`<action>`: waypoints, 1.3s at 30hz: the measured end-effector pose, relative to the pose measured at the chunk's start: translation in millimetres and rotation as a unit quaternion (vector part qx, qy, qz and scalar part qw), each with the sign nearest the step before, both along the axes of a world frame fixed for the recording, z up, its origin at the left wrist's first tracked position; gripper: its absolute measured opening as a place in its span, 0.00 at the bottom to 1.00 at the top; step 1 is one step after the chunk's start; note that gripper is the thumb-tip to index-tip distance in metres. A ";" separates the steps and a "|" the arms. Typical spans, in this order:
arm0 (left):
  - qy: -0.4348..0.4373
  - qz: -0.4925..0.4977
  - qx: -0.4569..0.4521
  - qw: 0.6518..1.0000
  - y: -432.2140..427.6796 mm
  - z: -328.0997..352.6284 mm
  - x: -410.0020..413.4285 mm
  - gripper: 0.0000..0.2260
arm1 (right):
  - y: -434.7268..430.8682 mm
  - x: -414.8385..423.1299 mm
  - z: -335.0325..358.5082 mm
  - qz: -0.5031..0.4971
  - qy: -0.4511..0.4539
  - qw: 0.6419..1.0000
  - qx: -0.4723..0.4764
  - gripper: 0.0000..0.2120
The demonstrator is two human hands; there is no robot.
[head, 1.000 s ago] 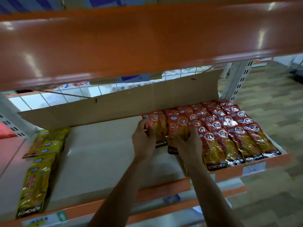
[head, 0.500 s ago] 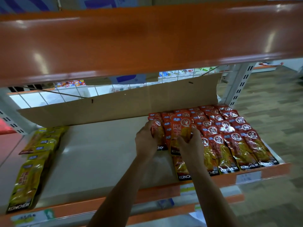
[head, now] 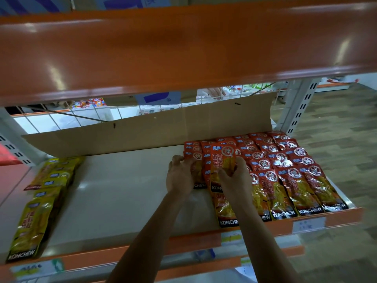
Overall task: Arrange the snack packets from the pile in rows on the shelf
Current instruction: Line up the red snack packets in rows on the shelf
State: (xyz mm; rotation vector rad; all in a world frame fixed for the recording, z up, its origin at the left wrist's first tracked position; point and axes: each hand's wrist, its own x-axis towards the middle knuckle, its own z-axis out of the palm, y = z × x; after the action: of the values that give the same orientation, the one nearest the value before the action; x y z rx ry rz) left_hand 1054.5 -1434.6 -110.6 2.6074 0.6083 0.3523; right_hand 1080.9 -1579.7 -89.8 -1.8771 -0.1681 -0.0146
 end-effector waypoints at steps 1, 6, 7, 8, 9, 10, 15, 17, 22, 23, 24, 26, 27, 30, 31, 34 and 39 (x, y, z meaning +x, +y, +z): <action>0.002 0.001 -0.002 1.000 0.0 -1.0 -0.6 0.19 | 0.6 0.2 0.7 0.000 0.000 1.000 -0.006 0.11; 0.018 0.006 0.021 1.000 2.2 0.1 -1.2 0.21 | 5.3 0.8 3.8 0.002 0.000 1.000 -0.027 0.12; 0.005 0.007 0.034 0.999 1.7 1.9 -1.4 0.21 | 6.7 0.6 4.2 0.003 0.001 1.000 -0.027 0.13; -0.029 0.007 0.038 0.999 0.7 3.7 -1.2 0.19 | 8.1 0.1 4.4 0.004 0.003 1.000 -0.024 0.15; -0.078 0.006 0.025 0.997 -1.1 6.2 -1.3 0.17 | 9.8 -0.7 4.7 0.005 0.007 1.000 -0.018 0.17; -0.129 0.001 -0.007 0.992 -3.7 9.2 -1.0 0.16 | 11.5 -1.7 4.9 0.006 0.011 1.000 -0.008 0.21; -0.175 -0.023 -0.268 0.947 -14.0 16.4 -1.5 0.19 | 25.5 -7.0 4.0 0.040 0.015 0.999 0.002 0.25; -0.181 0.014 -0.295 0.938 -10.4 13.1 -4.0 0.20 | 29.5 -7.8 3.3 0.052 -0.016 0.998 -0.045 0.20; -0.188 0.083 -0.302 0.931 1.1 5.8 -14.8 0.18 | 27.1 -7.3 0.2 0.052 -0.069 0.983 -0.161 0.22; -0.184 0.088 -0.299 0.932 2.5 4.3 -16.6 0.18 | 26.3 -7.6 -0.7 0.050 -0.078 0.979 -0.181 0.23; -0.178 0.090 -0.294 0.935 3.6 2.0 -18.2 0.18 | 25.8 -8.3 -1.7 0.051 -0.086 0.974 -0.201 0.23; -0.167 0.093 -0.286 0.939 3.2 -2.0 -19.8 0.18 | 25.9 -9.6 -4.4 0.058 -0.105 0.966 -0.231 0.22; -0.162 0.093 -0.283 0.941 1.8 -3.0 -19.9 0.19 | 26.1 -10.1 -5.7 0.059 -0.111 0.962 -0.243 0.21; -0.154 0.086 -0.258 0.950 -3.6 -4.1 -18.2 0.19 | 25.6 -10.9 -10.0 0.070 -0.110 0.949 -0.287 0.22; -0.154 0.083 -0.246 0.953 -5.6 -4.5 -17.5 0.19 | 25.0 -10.9 -11.7 0.073 -0.106 0.946 -0.299 0.23; -0.155 0.080 -0.205 0.963 -10.3 -6.8 -15.9 0.18 | 24.0 -11.0 -15.1 0.077 -0.101 0.943 -0.306 0.24; -0.132 0.088 -0.159 0.974 -11.7 -9.7 -14.9 0.18 | 23.6 -11.1 -17.5 0.073 -0.106 0.947 -0.294 0.23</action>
State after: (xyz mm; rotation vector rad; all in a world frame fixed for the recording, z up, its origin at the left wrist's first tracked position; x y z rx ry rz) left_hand 1039.6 -1446.3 -120.2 2.1616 0.7364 0.5949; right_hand 1069.8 -1556.0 -107.3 -2.4522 -0.5042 -0.0727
